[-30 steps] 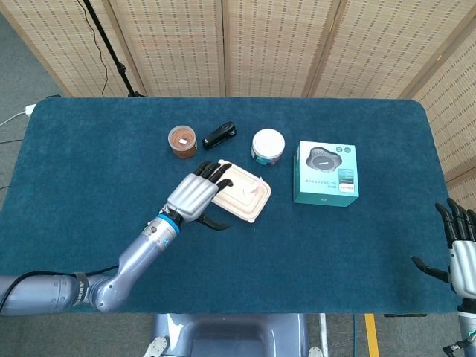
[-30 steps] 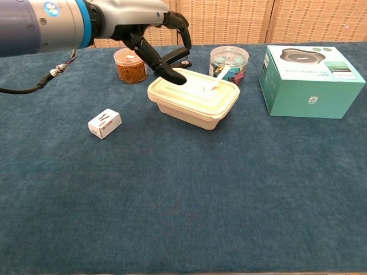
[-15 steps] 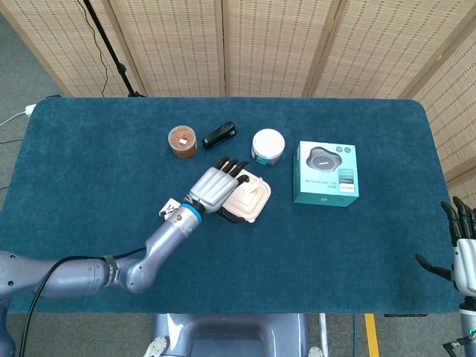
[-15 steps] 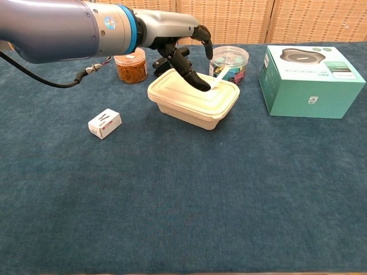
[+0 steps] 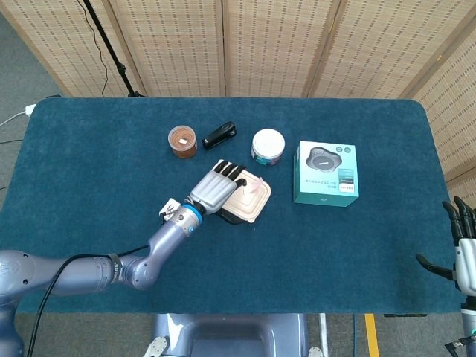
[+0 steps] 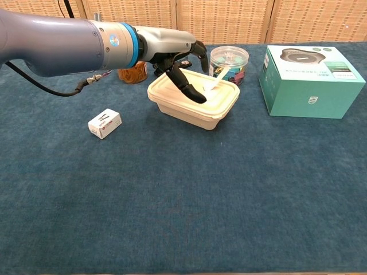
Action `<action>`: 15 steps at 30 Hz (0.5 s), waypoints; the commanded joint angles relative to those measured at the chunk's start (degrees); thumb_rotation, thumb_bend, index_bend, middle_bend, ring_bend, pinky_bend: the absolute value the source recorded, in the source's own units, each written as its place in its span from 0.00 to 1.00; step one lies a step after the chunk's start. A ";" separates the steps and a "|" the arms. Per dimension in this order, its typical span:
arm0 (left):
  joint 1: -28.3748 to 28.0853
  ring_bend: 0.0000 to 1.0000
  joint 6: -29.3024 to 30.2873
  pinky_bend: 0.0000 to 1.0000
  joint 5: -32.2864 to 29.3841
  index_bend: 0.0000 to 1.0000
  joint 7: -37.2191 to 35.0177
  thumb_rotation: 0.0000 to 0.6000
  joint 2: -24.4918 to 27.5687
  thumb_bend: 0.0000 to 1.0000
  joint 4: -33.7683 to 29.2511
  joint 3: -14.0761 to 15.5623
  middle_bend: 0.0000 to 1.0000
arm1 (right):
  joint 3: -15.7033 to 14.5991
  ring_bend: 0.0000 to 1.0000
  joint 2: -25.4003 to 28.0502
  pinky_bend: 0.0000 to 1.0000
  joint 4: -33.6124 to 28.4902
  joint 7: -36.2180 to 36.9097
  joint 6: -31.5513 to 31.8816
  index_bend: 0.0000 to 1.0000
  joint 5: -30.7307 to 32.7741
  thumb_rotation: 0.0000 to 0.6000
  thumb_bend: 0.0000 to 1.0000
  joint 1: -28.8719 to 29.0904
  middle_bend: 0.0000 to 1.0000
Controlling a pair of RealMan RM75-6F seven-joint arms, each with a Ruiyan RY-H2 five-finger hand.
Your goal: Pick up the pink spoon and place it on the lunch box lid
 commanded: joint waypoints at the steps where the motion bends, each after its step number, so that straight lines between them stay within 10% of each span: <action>1: -0.57 0.00 -0.28 0.00 -0.06 0.25 -0.29 0.50 -1.21 0.00 1.69 0.36 0.00 | 0.07 0.00 0.21 0.00 -0.10 0.40 -0.30 0.06 -0.11 1.00 0.00 -0.10 0.00; 15: -2.14 0.00 -0.94 0.00 -0.08 0.25 -1.57 0.49 -5.41 0.00 7.07 1.13 0.00 | 0.59 0.00 1.18 0.00 -0.63 2.51 -1.03 0.06 -0.62 1.00 0.00 -0.62 0.00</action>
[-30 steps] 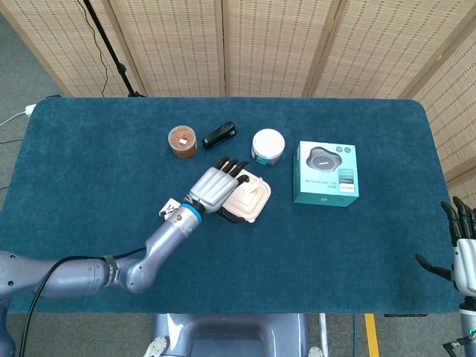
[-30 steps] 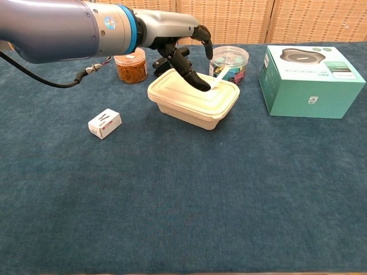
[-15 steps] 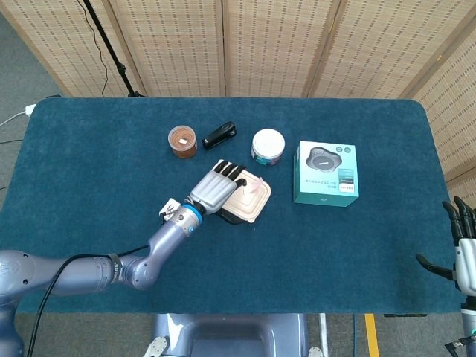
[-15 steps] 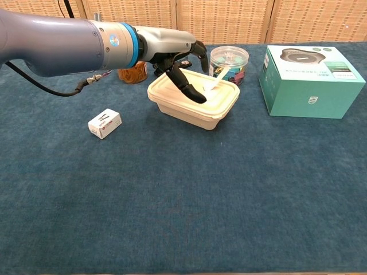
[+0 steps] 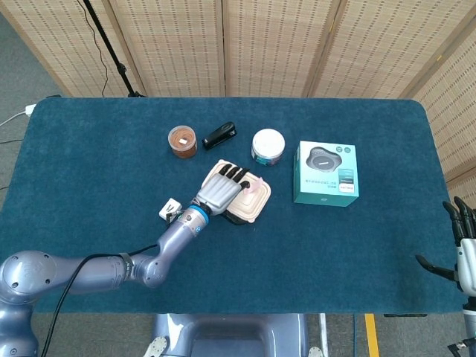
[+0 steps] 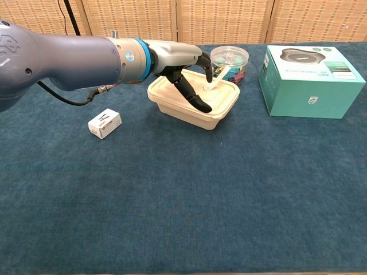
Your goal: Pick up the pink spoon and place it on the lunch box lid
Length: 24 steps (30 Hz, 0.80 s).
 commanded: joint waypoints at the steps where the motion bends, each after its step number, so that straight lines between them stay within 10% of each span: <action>1: -0.21 0.00 0.06 0.00 0.57 0.25 -0.31 0.49 -0.46 0.00 0.60 -0.02 0.00 | 0.08 0.00 0.06 0.00 -0.05 0.11 0.01 0.07 -0.09 1.00 0.00 -0.08 0.00; 24: -0.18 0.00 0.41 0.00 0.38 0.25 -0.72 0.49 -1.22 0.00 1.23 1.16 0.00 | 0.69 0.00 0.80 0.00 -0.69 1.11 -0.33 0.07 -0.53 1.00 0.00 -0.75 0.00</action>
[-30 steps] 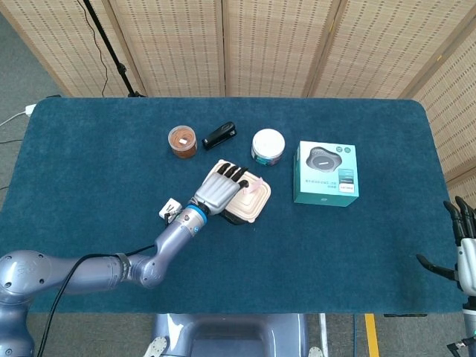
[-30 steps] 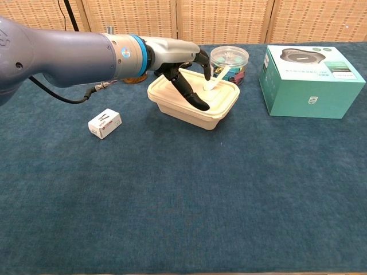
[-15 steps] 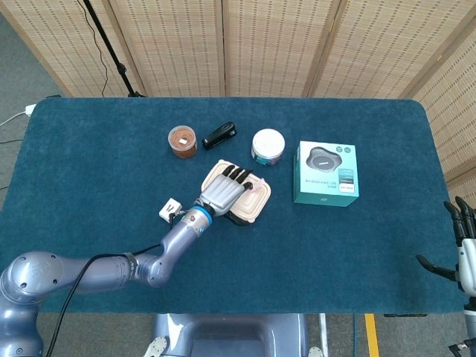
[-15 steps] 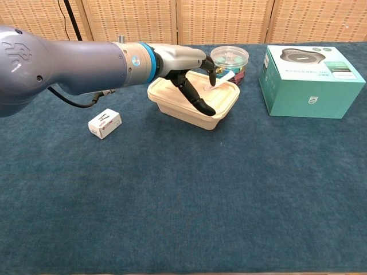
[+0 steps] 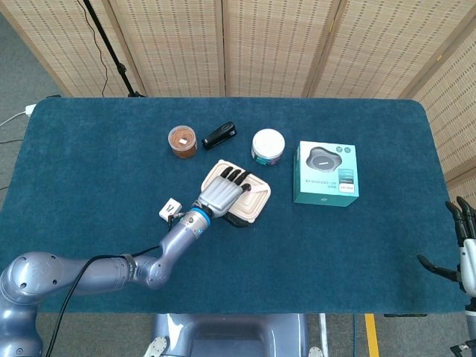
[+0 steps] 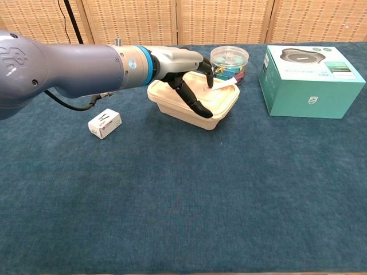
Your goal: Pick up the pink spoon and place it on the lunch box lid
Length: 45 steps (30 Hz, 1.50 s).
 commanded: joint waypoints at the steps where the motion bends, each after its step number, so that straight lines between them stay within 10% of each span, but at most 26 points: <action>1: 0.18 0.00 0.10 0.00 0.09 0.25 -0.15 0.48 0.32 0.00 -0.30 0.07 0.00 | 0.02 0.00 0.07 0.00 -0.12 0.06 -0.03 0.07 -0.07 1.00 0.00 -0.05 0.00; 45: 1.04 0.00 0.54 0.00 -0.21 0.25 -0.47 0.48 3.11 0.00 -3.03 1.41 0.00 | 0.29 0.00 0.95 0.00 -1.21 0.95 -0.38 0.08 -0.79 1.00 0.00 -0.66 0.00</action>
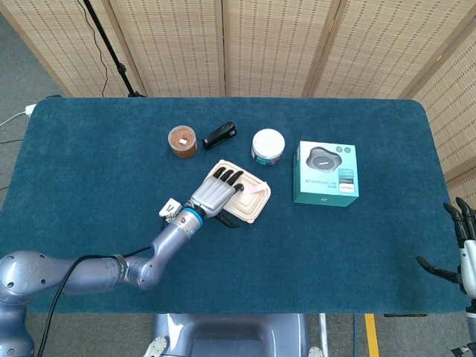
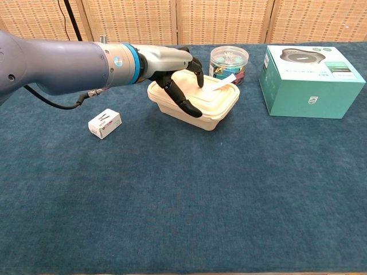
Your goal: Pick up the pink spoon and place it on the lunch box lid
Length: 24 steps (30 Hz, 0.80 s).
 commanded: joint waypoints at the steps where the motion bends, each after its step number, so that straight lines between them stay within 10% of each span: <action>1: 0.06 0.00 -0.05 0.00 -0.05 0.25 -0.09 0.48 0.16 0.00 0.07 0.01 0.00 | 0.00 0.00 0.00 0.00 -0.04 -0.01 -0.05 0.08 -0.02 1.00 0.00 0.01 0.00; 24: -0.30 0.00 0.33 0.00 0.70 0.25 0.58 0.48 0.01 0.00 -1.80 0.53 0.00 | -0.14 0.00 0.51 0.00 -0.68 0.51 0.14 0.09 -0.48 1.00 0.00 -0.33 0.00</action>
